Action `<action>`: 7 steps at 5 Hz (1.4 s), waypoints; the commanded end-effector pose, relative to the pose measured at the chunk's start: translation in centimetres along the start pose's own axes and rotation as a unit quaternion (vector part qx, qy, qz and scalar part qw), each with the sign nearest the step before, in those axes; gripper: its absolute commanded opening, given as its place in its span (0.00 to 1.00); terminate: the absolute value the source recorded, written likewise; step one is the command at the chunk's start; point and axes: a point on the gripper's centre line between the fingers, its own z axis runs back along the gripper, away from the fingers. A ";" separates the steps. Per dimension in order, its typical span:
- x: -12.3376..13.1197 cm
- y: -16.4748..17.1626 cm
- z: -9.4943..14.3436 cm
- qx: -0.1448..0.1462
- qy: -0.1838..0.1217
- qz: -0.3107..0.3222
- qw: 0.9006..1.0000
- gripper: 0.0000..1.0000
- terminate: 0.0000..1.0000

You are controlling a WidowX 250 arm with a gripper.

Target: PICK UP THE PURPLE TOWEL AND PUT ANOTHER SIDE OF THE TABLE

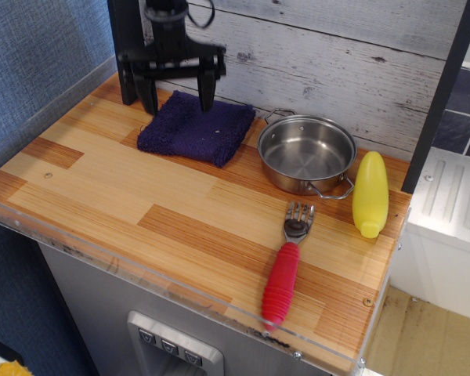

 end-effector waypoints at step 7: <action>-9.3 9.0 -2.0 0.096 0.016 0.046 0.994 1.00 0.00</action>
